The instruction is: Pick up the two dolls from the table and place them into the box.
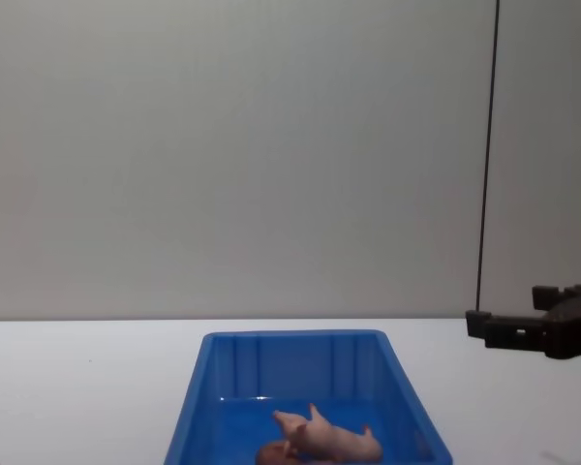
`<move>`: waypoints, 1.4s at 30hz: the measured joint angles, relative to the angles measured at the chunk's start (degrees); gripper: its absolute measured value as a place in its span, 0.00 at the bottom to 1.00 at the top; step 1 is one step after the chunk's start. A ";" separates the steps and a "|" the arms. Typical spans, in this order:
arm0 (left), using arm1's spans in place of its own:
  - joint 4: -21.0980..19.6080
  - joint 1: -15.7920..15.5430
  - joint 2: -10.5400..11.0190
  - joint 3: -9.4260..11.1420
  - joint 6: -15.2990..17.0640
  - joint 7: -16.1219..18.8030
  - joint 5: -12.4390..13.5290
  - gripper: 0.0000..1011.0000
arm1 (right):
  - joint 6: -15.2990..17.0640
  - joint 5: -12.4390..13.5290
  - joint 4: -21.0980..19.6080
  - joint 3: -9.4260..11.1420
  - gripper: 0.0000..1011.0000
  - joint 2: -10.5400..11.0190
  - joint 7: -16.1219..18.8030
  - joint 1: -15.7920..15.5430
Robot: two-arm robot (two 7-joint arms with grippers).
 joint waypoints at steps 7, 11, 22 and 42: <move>2.60 -0.94 -0.91 -0.22 -0.45 -1.41 0.49 0.87 | 0.00 -0.01 0.00 0.00 0.99 0.00 0.00 0.00; 3.83 -1.58 -1.45 -0.38 -0.77 -2.21 0.95 0.77 | 0.00 -0.01 0.00 0.00 0.99 0.00 0.00 0.00; 5.59 -4.32 -2.73 -1.25 -2.13 -4.98 3.16 0.56 | 0.00 -0.01 0.01 0.00 0.99 -0.01 0.00 0.00; 3.90 -12.20 -7.56 -1.31 -4.41 -13.41 9.58 0.49 | 0.00 -0.01 0.01 0.00 0.99 0.00 0.00 0.01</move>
